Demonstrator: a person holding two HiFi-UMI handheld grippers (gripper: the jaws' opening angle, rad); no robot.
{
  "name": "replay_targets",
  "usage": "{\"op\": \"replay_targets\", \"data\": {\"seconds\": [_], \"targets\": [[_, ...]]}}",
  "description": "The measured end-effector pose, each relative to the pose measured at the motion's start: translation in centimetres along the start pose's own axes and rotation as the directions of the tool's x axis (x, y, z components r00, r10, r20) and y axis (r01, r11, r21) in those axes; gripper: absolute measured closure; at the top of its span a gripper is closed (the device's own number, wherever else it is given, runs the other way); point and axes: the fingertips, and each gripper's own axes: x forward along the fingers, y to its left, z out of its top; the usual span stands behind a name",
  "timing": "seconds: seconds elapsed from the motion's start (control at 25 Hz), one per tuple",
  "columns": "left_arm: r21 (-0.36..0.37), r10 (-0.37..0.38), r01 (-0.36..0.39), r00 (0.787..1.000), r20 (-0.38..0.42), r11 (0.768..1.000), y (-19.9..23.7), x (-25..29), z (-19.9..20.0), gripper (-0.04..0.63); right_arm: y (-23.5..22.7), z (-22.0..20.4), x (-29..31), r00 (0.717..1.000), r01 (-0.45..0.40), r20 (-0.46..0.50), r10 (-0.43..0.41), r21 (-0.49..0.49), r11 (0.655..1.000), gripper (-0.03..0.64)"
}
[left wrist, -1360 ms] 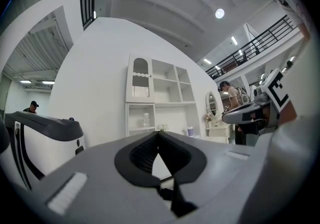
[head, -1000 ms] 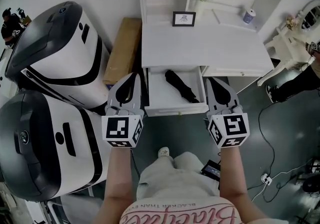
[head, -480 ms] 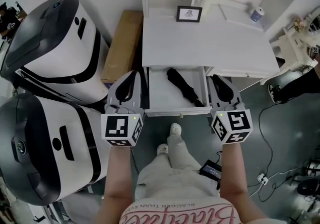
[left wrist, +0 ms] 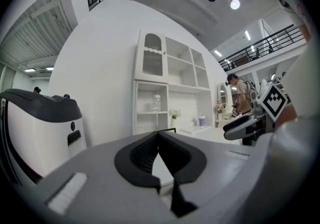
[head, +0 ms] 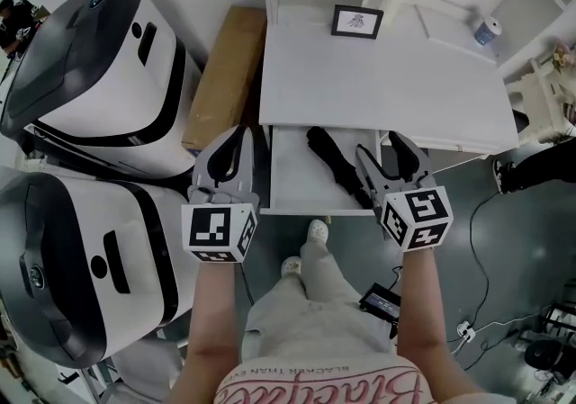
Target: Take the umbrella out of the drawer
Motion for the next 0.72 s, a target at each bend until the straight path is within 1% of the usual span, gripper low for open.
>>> {"op": "replay_targets", "data": {"seconds": [0.16, 0.36, 0.56, 0.72], "targets": [[-0.011, 0.023, -0.023, 0.999, -0.035, 1.0, 0.9, 1.7, -1.4, 0.586, -0.3, -2.4, 3.0, 0.995, -0.048, -0.083, 0.048, 0.0, 0.999, 0.365], [-0.021, 0.033, -0.035, 0.997, -0.073, 0.999, 1.6, 3.8, -3.1, 0.586, -0.6, -6.1, 6.3, 0.979, -0.084, -0.184, 0.086, 0.019, 0.996, 0.365], [-0.033, 0.033, -0.037, 0.993, -0.114, 0.999, 1.9, 4.9, -5.2, 0.586, -0.4, -10.6, 8.9, 0.95, -0.114, -0.288, 0.122, 0.046, 0.992, 0.365], [-0.069, 0.033, -0.042, 0.991, -0.132, 0.997, 1.9, 5.7, -6.4, 0.586, -0.1, -14.6, 10.2, 0.914, -0.14, -0.379, 0.146, 0.044, 0.989, 0.365]]}}
